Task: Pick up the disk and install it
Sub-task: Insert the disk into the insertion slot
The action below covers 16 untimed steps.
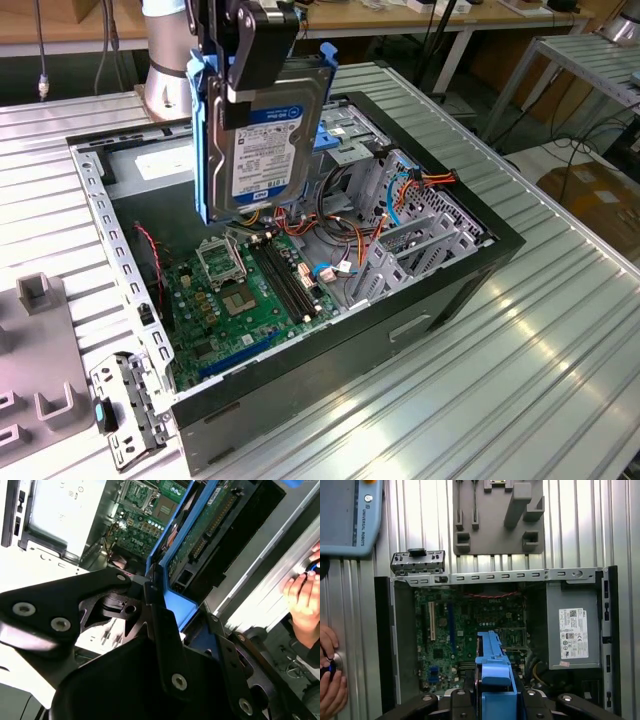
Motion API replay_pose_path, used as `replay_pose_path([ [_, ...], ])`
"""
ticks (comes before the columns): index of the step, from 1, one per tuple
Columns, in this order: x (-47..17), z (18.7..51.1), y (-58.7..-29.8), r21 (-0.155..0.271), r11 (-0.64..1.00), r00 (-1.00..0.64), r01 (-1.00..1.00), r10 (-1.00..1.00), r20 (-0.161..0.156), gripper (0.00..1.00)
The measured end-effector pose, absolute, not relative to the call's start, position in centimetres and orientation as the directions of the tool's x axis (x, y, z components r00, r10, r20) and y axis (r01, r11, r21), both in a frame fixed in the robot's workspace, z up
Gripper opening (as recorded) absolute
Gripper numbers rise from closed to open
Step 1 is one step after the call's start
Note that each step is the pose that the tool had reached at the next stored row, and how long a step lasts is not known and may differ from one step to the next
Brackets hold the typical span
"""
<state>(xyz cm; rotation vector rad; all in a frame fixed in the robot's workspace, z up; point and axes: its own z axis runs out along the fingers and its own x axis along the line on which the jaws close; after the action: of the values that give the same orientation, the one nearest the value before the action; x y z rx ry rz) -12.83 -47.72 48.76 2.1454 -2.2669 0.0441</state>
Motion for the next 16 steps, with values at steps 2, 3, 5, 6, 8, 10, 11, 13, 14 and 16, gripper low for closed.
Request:
replay_pose_path([
  [2,-12.7,48.8,-47.8,-0.007,0.055,-0.055,-0.998,-0.998,0.037,0.37],
  [3,-12.6,48.8,-47.9,-0.007,0.055,-0.055,-0.998,-0.998,0.038,0.37],
  [5,-12.3,48.7,-48.0,-0.007,0.055,-0.055,-0.998,-0.998,0.038,0.37],
  [6,-12.1,48.7,-48.0,-0.007,0.055,-0.055,-0.998,-0.998,0.039,0.37],
  [8,-11.5,48.7,-48.0,-0.007,0.055,-0.055,-0.998,-0.998,0.039,0.37],
  [10,-10.9,48.7,-48.0,-0.007,0.055,-0.055,-0.998,-0.998,0.040,0.37],
  [11,-10.6,48.7,-48.0,-0.007,0.055,-0.055,-0.998,-0.998,0.040,0.37],
  [13,-10.1,48.7,-48.0,-0.007,0.055,-0.055,-0.998,-0.998,0.041,0.37],
  [14,-9.8,48.7,-48.0,-0.007,0.055,-0.055,-0.998,-0.998,0.041,0.37],
  [16,-9.3,48.7,-48.0,-0.007,0.055,-0.055,-0.998,-0.998,0.042,0.37],
])
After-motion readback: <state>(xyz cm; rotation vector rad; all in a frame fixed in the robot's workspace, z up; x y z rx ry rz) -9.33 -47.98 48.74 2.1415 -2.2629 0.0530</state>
